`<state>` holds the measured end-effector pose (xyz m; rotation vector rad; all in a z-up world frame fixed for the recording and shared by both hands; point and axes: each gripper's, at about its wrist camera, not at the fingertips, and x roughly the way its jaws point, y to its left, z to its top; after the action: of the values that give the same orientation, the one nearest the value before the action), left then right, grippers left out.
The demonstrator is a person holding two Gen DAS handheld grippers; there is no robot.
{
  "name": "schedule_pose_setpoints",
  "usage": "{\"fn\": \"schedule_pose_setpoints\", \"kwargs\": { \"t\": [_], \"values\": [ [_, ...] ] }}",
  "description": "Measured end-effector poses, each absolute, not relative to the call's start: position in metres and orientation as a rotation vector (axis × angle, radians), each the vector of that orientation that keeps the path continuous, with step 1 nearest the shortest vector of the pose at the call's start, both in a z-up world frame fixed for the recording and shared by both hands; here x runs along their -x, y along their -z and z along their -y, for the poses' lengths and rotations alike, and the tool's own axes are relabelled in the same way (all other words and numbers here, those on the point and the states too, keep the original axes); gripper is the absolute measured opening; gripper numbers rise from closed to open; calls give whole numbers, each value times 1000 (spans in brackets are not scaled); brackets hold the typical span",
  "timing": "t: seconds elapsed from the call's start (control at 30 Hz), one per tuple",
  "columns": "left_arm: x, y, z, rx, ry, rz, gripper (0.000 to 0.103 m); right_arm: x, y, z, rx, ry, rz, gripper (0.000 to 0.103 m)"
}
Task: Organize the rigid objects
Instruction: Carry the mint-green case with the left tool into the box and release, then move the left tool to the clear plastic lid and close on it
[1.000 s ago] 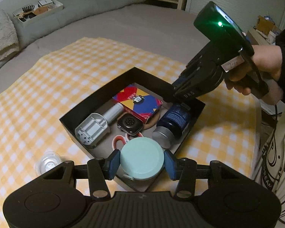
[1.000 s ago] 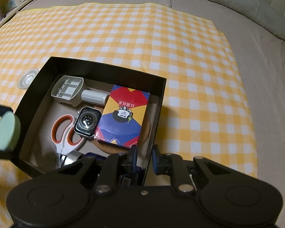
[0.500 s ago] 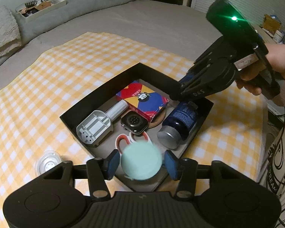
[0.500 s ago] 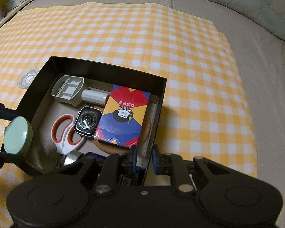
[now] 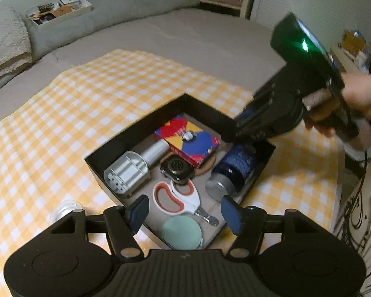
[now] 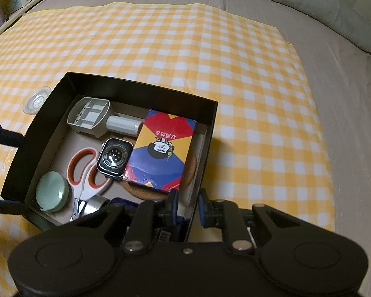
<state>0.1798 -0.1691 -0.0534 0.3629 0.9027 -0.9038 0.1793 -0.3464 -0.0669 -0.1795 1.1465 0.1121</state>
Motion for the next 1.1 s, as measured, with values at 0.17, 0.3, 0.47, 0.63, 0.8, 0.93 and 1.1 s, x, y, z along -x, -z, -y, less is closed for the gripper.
{"fn": "schedule_pose_setpoints", "kwargs": {
  "t": [0.17,0.3,0.47,0.63,0.8,0.93,1.1],
  "values": [
    [-189,43,157,-295,870,-865,66,-179,67,346,180,-112,-1146,18],
    [-203,37,138,-226,801,-837,74,-180,67,346,180,-112,-1146,18],
    [-223,37,113,-164,690,-804,78,-180,67,346,182,-114,-1147,18],
    [-241,50,93,-104,590,-839,86,-179,67,346,183,-115,-1146,18],
    [-251,70,83,-139,540,-879,87,-180,67,347,184,-122,-1147,20],
    [-257,85,83,-198,544,-908,86,-179,67,347,184,-125,-1147,21],
    [-262,100,82,-225,564,-938,86,-179,69,346,185,-130,-1154,21]
  ]
}}
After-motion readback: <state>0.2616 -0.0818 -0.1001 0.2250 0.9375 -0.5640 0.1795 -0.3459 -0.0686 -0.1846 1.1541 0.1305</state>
